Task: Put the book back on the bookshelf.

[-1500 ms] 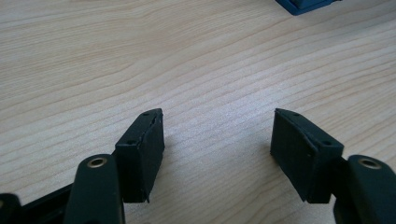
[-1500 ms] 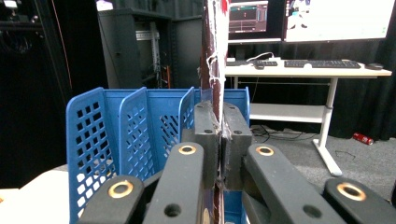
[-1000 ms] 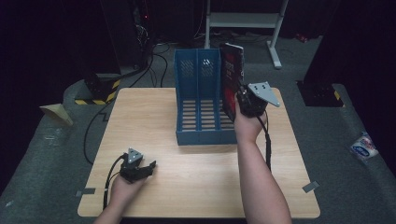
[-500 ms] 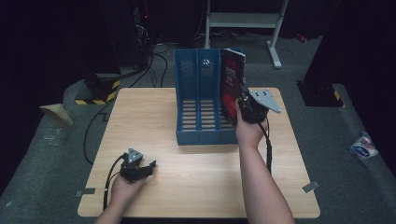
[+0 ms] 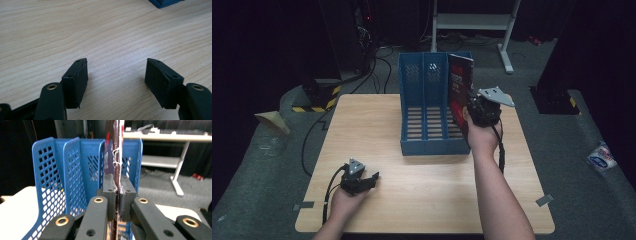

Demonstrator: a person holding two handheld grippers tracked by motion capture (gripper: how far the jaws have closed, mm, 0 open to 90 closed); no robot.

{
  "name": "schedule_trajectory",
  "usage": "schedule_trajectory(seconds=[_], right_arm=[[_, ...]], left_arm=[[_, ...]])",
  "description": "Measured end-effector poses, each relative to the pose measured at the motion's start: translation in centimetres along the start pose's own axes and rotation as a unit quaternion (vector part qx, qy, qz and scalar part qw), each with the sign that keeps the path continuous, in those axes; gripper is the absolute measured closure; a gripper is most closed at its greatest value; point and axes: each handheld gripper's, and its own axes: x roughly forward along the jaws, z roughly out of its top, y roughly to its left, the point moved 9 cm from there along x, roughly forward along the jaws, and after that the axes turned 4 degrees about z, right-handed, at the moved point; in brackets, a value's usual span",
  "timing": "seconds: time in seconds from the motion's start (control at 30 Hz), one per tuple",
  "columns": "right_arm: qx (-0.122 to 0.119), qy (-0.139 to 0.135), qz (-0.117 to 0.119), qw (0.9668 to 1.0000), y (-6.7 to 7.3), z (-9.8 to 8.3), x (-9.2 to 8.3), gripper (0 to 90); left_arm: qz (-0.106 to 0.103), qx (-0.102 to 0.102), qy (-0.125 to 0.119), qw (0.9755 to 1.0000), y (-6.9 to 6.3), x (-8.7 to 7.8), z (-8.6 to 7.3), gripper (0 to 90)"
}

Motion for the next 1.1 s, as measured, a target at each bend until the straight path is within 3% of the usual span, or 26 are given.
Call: schedule_trajectory(seconds=[0.23, 0.37, 0.8, 1.1], right_arm=[[0.003, 0.051, 0.015, 0.9986, -0.7, 0.5, -0.2, 85.1], [0.005, 0.065, 0.019, 0.9977, -0.8, 0.6, -0.2, 84.7], [0.004, 0.061, 0.017, 0.998, -0.6, 0.8, -0.1, 80.7], [0.004, 0.075, 0.023, 0.9969, 0.2, 0.6, 1.1, 73.4]], left_arm=[[0.0, 0.0, 0.001, 1.0, 0.0, 0.0, 0.0, 35.0], [0.0, 0.0, 0.001, 1.0, 0.0, 0.0, 0.0, 34.9], [0.002, 0.0, 0.0, 1.0, 0.0, 0.0, 0.0, 35.4], [0.003, 0.0, -0.001, 1.0, -0.1, 0.0, 0.0, 35.9]])
